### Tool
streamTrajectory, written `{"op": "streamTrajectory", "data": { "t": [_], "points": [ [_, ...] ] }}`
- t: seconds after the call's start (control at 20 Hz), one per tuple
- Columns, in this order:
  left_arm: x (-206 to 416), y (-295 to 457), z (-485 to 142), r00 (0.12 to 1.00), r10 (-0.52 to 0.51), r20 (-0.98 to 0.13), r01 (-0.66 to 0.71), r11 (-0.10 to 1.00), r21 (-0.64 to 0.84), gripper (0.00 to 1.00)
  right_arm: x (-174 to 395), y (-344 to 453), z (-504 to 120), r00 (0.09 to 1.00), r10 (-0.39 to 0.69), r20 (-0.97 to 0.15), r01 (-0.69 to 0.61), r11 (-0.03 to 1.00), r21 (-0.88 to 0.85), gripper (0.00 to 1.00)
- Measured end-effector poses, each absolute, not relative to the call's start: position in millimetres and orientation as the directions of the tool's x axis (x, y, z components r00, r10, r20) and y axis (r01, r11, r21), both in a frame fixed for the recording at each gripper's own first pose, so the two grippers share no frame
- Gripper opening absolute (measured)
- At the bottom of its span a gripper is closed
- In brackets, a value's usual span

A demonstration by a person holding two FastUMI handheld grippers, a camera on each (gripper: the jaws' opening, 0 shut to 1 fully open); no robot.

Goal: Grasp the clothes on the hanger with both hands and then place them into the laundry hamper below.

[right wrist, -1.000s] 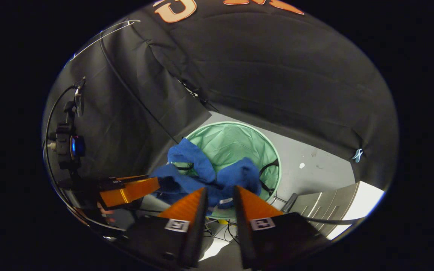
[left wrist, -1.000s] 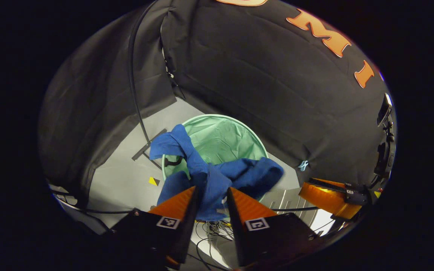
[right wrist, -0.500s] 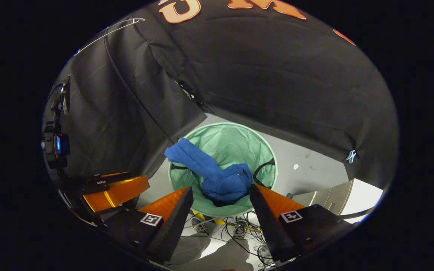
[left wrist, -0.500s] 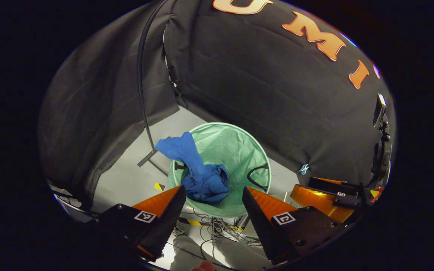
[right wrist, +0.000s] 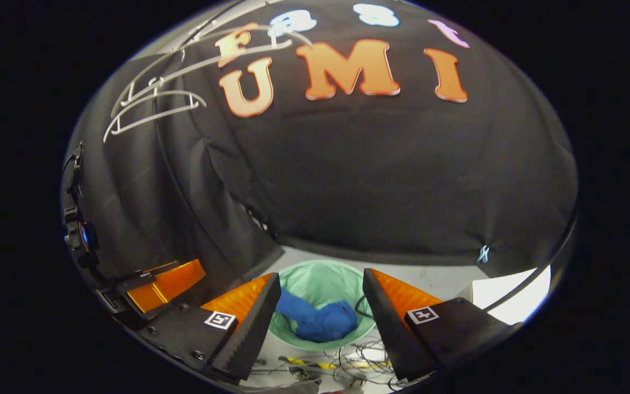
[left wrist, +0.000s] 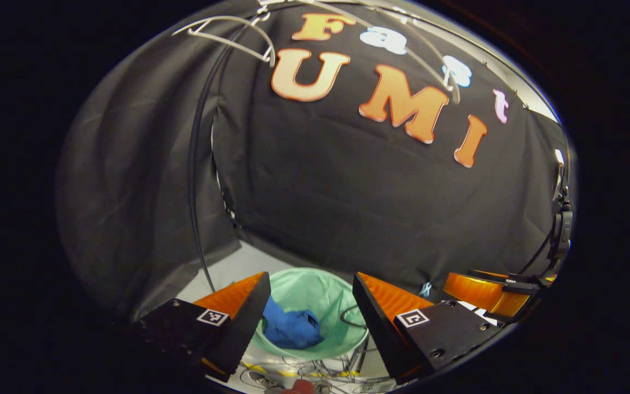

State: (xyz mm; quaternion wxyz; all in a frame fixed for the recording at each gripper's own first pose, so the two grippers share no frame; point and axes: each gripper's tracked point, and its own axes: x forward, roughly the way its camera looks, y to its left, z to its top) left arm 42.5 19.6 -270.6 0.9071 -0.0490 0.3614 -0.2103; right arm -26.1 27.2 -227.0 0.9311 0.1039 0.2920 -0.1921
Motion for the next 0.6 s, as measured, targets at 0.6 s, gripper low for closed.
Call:
{"op": "streamTrajectory", "data": {
  "t": [0.6],
  "points": [
    [17,47,-49,0.922,-0.329,-0.203,0.286,0.934,-0.215,0.92,-105,12,-14,0.942,-0.292,-0.164,0.303,0.952,0.046,0.95]
  ]
}}
